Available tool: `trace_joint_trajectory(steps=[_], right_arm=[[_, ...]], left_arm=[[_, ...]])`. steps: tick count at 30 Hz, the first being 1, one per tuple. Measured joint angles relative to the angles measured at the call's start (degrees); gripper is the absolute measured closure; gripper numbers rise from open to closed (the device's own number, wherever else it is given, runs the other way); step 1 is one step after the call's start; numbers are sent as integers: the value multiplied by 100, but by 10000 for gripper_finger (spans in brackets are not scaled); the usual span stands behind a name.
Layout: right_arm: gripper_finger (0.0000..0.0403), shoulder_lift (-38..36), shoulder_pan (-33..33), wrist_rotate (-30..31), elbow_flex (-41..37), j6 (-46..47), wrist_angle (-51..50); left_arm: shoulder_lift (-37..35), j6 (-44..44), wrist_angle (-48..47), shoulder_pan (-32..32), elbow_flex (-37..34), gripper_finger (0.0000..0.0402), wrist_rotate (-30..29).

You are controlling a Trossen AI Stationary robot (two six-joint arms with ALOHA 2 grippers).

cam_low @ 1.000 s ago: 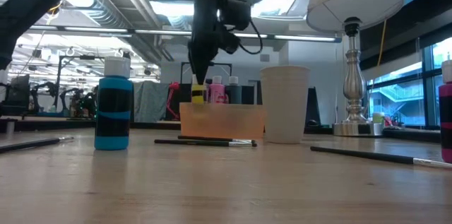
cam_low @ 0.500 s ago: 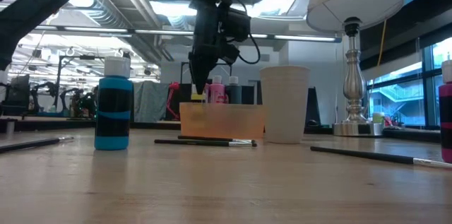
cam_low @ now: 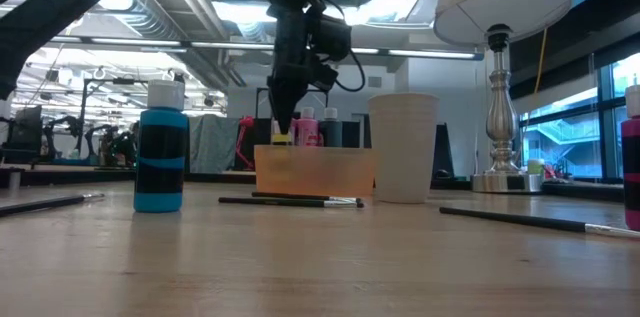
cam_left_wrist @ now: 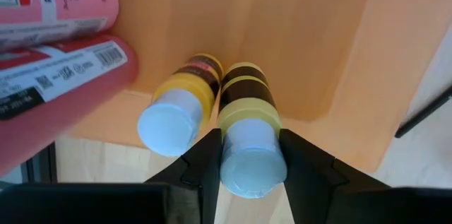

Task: Pick & Place Paint Supplies
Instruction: Put the light yellow paint bottle into the orange bin

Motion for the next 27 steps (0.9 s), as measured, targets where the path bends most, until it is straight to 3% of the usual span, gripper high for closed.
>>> trace_joint_trajectory(steps=[27], right_arm=[[216,0,-152,-20,0,7,-1]], left_arm=[[264,301,-115,58,13,284,65]])
